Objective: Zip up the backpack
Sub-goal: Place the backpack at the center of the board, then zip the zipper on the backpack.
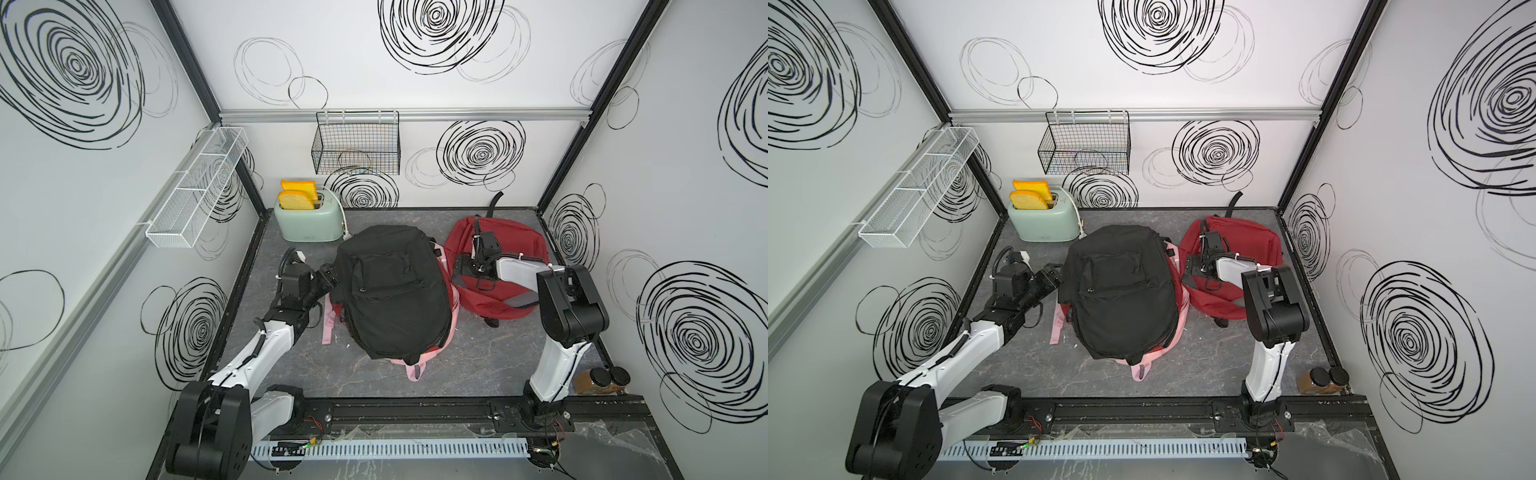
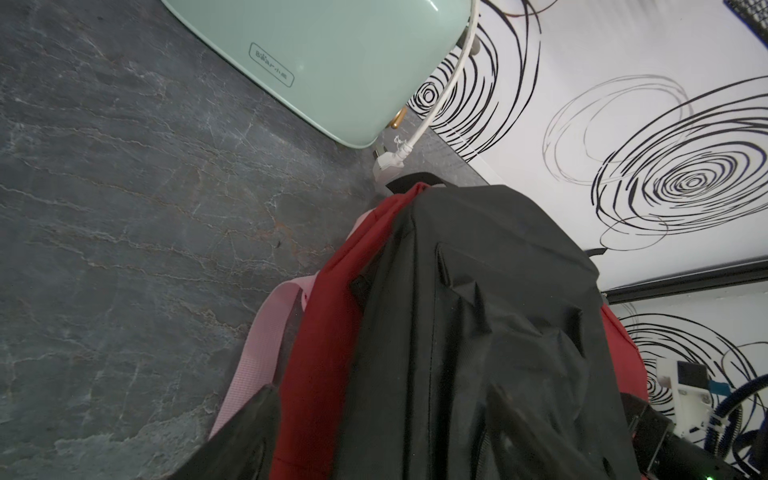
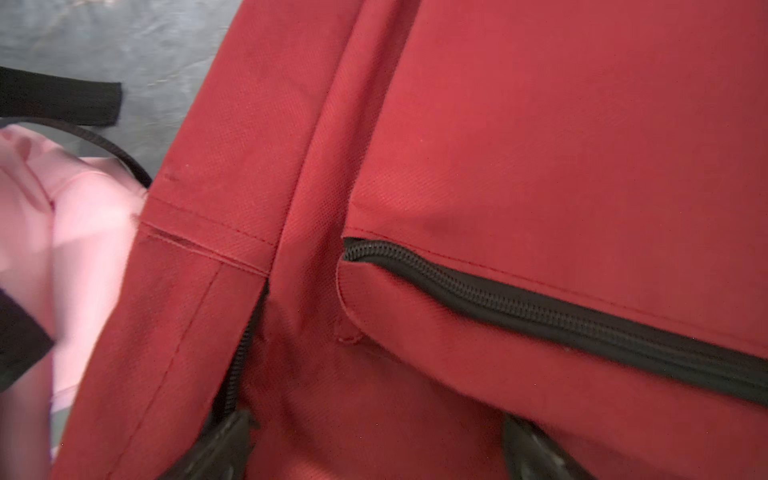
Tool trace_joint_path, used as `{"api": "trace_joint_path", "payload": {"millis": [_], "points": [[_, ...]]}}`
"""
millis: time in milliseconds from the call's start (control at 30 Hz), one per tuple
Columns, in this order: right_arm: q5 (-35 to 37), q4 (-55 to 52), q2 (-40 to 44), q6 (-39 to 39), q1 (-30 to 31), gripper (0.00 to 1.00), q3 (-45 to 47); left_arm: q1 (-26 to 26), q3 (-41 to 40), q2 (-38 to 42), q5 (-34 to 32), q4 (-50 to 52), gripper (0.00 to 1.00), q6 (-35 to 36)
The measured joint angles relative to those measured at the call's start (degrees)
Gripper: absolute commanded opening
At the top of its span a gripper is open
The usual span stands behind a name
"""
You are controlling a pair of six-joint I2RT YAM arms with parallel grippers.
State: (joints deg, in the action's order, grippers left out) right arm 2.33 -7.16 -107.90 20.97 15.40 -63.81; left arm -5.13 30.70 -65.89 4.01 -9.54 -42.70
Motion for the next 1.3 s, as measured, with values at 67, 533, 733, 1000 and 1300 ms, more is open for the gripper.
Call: {"api": "trace_joint_path", "payload": {"millis": [67, 533, 733, 1000, 1300], "points": [[-0.6, 0.2, 0.0, 0.0, 0.5, 0.97, 0.0, 0.1, -0.3, -0.5, 0.2, 0.0, 0.81, 0.0], [1.2, -11.0, 14.8, 2.2, -1.0, 0.98, 2.6, 0.2, -1.1, -5.4, 3.5, -4.1, 0.80, 0.0], [0.5, -6.4, 27.8, 1.5, 1.7, 1.00, 6.3, 0.2, -1.5, -6.5, 6.3, -6.7, 0.79, 0.0], [-2.7, -0.6, 27.8, 0.2, 8.3, 1.00, 8.5, 0.0, -1.6, -6.3, 7.3, -8.6, 0.80, 0.1], [-2.6, -0.7, 21.6, -0.9, 11.6, 1.00, 8.0, 0.0, -1.6, -6.3, 7.5, -8.6, 0.79, 0.3]]}}
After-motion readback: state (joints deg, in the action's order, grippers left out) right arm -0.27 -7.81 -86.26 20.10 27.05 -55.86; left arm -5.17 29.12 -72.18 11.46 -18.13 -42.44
